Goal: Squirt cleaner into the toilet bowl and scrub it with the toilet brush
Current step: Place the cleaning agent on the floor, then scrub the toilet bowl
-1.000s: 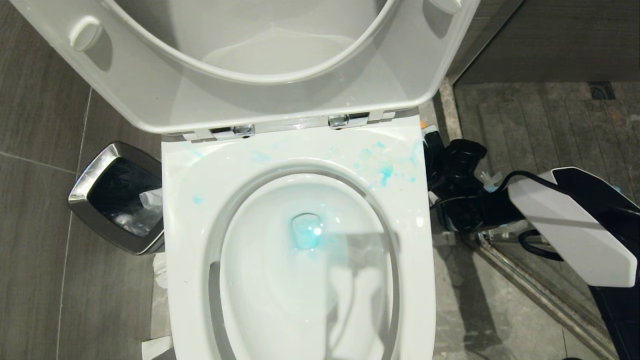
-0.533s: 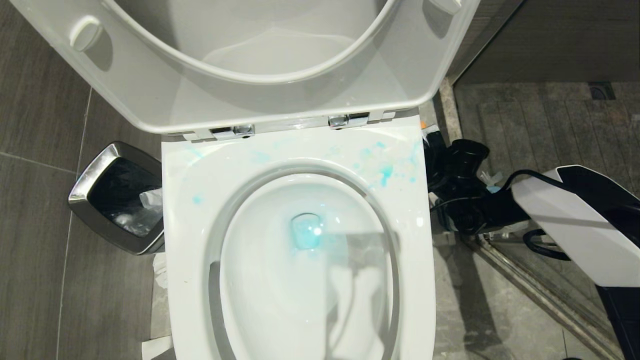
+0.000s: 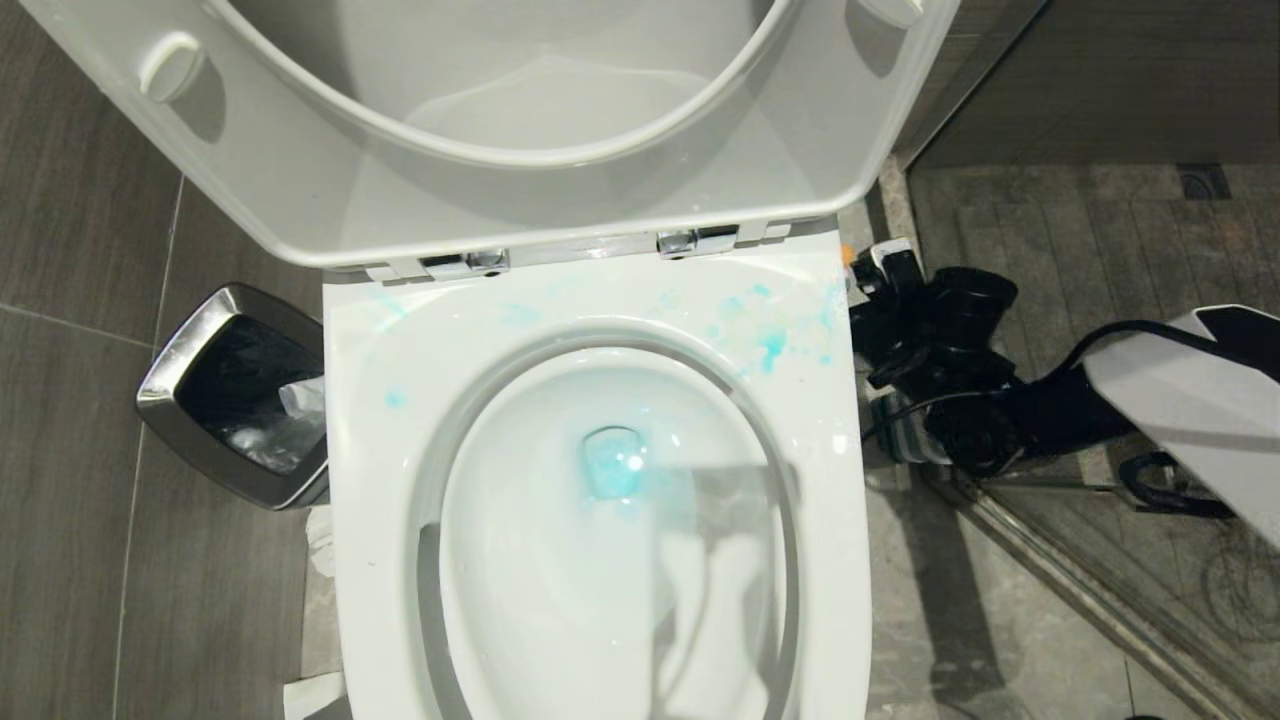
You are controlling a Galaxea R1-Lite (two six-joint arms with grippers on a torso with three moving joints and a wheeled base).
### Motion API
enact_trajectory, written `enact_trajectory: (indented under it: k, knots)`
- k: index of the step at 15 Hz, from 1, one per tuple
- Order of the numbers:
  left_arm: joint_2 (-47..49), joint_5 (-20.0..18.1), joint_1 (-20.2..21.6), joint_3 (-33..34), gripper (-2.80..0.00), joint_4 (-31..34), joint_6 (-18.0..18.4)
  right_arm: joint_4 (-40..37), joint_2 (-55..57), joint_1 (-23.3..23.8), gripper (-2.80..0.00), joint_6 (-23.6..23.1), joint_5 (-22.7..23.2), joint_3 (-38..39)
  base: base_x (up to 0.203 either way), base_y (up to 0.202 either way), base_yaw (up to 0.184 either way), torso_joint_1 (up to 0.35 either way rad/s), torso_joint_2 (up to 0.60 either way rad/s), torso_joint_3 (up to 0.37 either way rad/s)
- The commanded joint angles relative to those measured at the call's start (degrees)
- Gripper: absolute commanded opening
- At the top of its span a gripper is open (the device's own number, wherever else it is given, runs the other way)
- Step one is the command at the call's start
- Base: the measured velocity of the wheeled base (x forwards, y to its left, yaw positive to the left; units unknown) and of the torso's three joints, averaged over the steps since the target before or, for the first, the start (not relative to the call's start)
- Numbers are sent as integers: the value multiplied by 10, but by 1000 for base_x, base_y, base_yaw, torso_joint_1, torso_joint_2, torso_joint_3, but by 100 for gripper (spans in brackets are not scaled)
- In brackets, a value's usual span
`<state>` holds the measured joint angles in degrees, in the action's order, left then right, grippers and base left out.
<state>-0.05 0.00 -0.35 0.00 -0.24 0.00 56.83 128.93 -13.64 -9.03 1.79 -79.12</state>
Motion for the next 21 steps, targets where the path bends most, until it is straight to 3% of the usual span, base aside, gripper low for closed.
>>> enact_trajectory:
  k: [1,7,8,15,17,19,21]
  knots:
    - [0,0,0,0,-280,0,0,3,-83,-2,0,2,-6,68,0,0,0,0,0,0]
    - [0,0,0,0,-280,0,0,0,-253,-19,0,4,-8,225,0,0,0,0,0,0]
    - [0,0,0,0,-280,0,0,-1,-274,-24,-280,5,-8,252,0,0,0,0,0,0]
    - [0,0,0,0,-280,0,0,-63,-341,-30,-280,20,-14,300,0,0,0,0,0,0]
    - [0,0,0,0,-280,0,0,-98,-361,-35,-280,68,-6,317,0,0,0,0,0,0]
    - [0,0,0,0,-280,0,0,-126,-384,-39,-280,157,38,366,0,0,0,0,0,0]
    - [0,0,0,0,-280,0,0,-193,-420,-39,-280,202,67,415,0,0,0,0,0,0]
